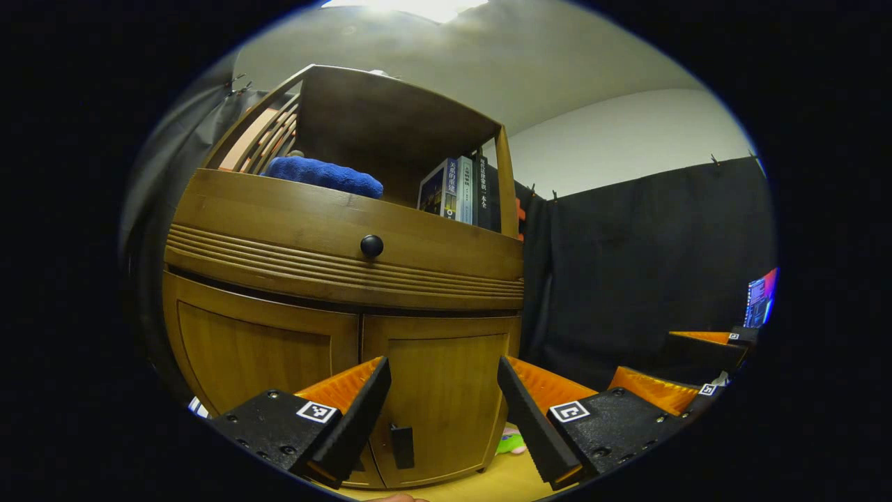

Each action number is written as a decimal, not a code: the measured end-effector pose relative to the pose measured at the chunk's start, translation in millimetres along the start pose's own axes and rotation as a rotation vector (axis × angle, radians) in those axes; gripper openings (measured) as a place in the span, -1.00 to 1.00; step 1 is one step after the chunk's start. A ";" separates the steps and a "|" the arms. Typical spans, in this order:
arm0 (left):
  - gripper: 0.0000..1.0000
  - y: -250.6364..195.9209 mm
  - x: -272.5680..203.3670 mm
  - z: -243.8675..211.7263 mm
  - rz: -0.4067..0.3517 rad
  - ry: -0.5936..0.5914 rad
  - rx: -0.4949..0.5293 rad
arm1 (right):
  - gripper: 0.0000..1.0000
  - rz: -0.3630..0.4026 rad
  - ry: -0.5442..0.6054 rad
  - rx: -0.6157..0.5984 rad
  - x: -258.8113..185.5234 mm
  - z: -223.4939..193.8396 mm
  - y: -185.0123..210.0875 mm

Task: Open the right door of the double-door shoe cabinet with the right hand, and open the left door with the left hand.

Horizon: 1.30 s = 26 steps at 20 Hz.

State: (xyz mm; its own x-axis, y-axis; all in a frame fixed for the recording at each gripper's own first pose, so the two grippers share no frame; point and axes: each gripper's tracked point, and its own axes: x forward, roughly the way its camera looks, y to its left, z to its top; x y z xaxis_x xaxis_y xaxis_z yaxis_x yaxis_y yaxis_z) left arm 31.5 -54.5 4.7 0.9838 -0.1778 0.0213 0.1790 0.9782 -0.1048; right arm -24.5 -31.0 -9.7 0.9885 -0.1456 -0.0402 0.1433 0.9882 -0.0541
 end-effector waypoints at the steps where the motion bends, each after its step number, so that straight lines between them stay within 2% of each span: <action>1: 0.89 4.7 -2.1 -2.5 0.007 0.005 0.002 | 0.93 0.004 0.006 0.006 1.4 -5.2 2.7; 6: 0.90 42.8 -28.4 -18.4 0.090 0.059 0.013 | 0.93 0.076 0.072 0.048 15.4 -39.5 32.0; 11: 0.90 109.2 -68.6 -21.1 0.231 0.080 0.058 | 0.95 0.194 0.118 0.095 47.7 -64.8 85.3; 12: 0.83 124.2 -75.7 -20.5 0.263 0.082 0.067 | 0.95 0.215 0.122 0.101 54.9 -67.7 96.6; 13: 0.90 139.3 -82.2 -20.3 0.298 0.086 0.076 | 0.94 0.235 0.123 0.110 60.3 -70.3 108.0; 18: 0.90 194.4 -107.9 -9.8 0.439 0.081 0.121 | 0.93 0.306 0.155 0.138 83.8 -87.0 152.8; 21: 0.90 210.0 -122.0 -5.3 0.488 0.073 0.149 | 0.93 0.331 0.186 0.147 98.5 -99.4 172.4; 22: 0.83 214.7 -125.2 -3.7 0.501 0.070 0.149 | 0.93 0.341 0.201 0.147 102.1 -105.9 179.7; 23: 0.90 218.3 -128.8 -5.2 0.511 0.070 0.149 | 0.93 0.349 0.219 0.141 105.7 -113.3 187.1; 25: 0.91 224.5 -133.2 -7.3 0.519 0.074 0.149 | 0.93 0.345 0.250 0.121 113.1 -127.7 196.1; 26: 0.83 227.4 -133.9 -7.7 0.522 0.076 0.151 | 0.95 0.352 0.276 0.111 112.9 -136.8 200.2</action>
State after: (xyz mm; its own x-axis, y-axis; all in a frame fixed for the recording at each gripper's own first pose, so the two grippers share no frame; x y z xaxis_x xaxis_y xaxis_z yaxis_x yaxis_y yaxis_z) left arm -59.5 190.9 -29.7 0.9401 0.3339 -0.0679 -0.3301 0.9419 0.0614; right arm 109.3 143.9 -161.6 0.9303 0.2079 -0.3023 -0.1800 0.9766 0.1176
